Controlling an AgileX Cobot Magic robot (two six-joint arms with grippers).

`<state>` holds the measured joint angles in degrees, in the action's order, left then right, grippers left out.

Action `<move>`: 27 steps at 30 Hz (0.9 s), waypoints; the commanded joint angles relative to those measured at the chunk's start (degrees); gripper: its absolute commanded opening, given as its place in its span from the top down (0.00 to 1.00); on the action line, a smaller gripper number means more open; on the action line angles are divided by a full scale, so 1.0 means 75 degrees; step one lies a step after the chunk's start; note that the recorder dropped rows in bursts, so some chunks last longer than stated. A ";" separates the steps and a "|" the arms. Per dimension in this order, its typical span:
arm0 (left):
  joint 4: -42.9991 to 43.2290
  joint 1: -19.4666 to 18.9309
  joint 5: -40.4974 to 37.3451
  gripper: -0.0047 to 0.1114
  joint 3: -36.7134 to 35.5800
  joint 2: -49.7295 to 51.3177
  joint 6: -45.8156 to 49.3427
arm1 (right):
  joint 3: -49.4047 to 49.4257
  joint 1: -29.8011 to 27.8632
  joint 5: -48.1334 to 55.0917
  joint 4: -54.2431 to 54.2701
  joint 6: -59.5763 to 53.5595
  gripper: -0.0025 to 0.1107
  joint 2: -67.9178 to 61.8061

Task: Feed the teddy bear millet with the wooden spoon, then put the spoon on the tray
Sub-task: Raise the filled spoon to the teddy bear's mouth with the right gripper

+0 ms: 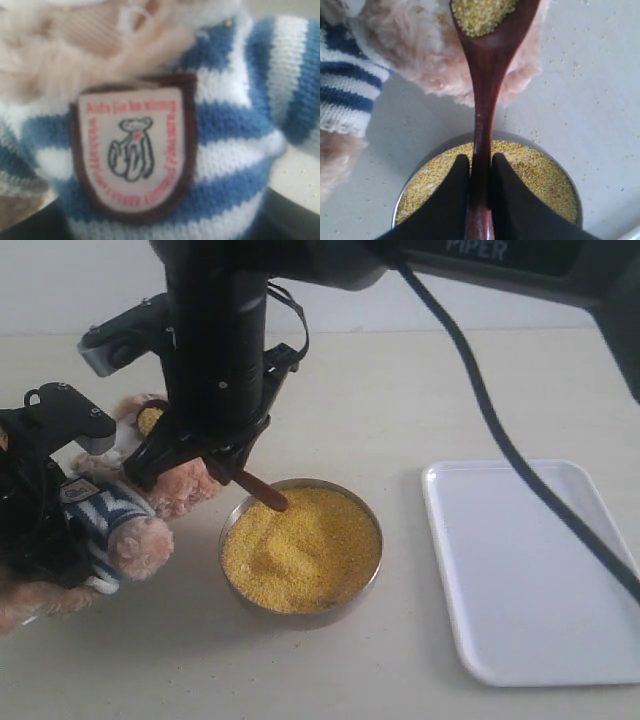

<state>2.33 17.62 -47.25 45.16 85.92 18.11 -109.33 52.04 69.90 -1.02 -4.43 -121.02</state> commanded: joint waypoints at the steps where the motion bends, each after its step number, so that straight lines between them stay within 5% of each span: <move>1: -0.0087 0.0035 0.0103 0.93 0.0022 0.0008 -0.0004 | -0.0096 0.0344 -0.0066 -0.0964 0.0103 0.98 0.0045; 13: -0.0143 0.0035 0.0103 0.93 0.0022 0.0008 -0.0004 | -0.0081 0.1073 -0.0620 -0.3751 0.0406 0.98 0.0045; 27: -0.0143 0.0035 0.0184 0.93 0.0022 0.0008 -0.0075 | 0.0235 0.1386 -0.0055 -0.5308 0.0366 0.98 0.0045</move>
<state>1.75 17.62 -46.81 45.16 85.92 18.11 -108.74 61.94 68.16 -37.96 -1.47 -121.02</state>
